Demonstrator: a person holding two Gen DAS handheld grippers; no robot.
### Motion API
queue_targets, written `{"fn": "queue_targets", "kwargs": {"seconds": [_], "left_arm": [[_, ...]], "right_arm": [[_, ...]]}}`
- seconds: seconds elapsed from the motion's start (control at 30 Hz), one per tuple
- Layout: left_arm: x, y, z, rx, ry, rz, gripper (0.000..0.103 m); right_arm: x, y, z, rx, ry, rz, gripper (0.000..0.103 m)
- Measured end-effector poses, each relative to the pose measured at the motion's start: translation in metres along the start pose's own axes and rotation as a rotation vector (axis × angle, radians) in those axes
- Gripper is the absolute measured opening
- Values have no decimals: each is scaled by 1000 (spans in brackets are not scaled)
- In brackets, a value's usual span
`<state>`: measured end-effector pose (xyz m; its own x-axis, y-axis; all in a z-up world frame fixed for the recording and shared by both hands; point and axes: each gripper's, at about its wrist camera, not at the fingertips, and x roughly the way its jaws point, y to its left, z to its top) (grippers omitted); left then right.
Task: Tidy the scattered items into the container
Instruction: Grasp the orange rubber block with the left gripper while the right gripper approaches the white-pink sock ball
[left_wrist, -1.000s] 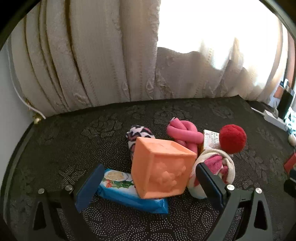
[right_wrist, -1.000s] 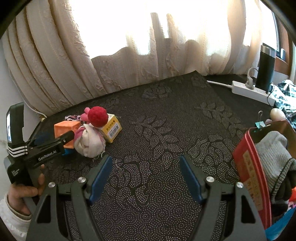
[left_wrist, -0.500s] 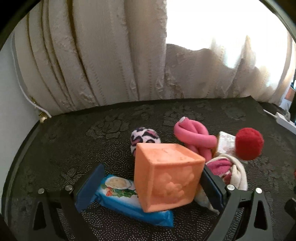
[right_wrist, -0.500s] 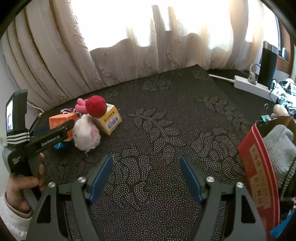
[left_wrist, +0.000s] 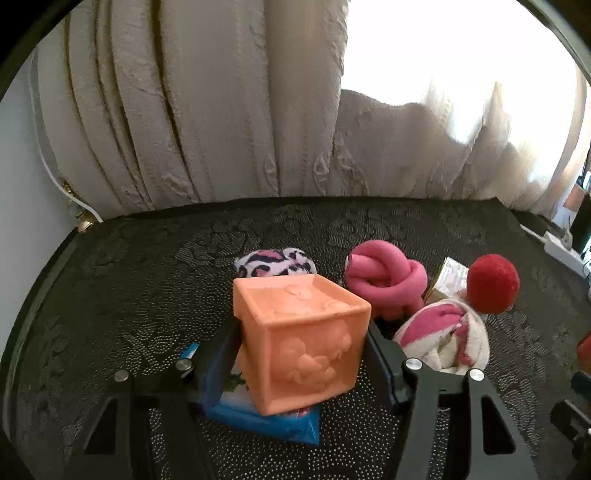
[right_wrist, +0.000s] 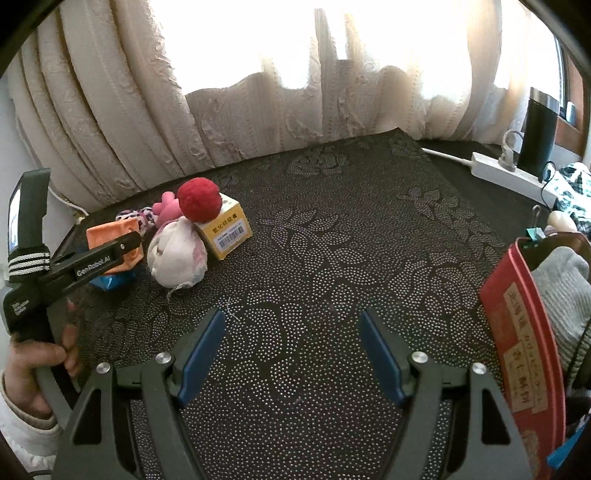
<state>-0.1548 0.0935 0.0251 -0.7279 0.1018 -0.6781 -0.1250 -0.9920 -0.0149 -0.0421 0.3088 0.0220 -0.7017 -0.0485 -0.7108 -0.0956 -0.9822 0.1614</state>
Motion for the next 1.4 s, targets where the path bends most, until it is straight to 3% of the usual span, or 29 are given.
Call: {"fn": "queue_targets", "kwargs": {"seconds": [0.57,0.87,1.07,1.33,1.4], "left_arm": [[-48,-5,8,-17,-93,-55,65],[-61,-4,7,-17,-129,-54,65],[-66,-2,8,-17,-151,-40,65],[-62,1,10,-23,-143,-36,65],[-59,0,9,-20,-136,-35,65]], "right_arm": [[3,10,-4,-13,-1,95,78],[8,33,17,-5,35,137,78],[30,63,37,-47,43,142,78],[77,81,45,0,109,152,78],[83,85,46,-9,114,155,71]]}}
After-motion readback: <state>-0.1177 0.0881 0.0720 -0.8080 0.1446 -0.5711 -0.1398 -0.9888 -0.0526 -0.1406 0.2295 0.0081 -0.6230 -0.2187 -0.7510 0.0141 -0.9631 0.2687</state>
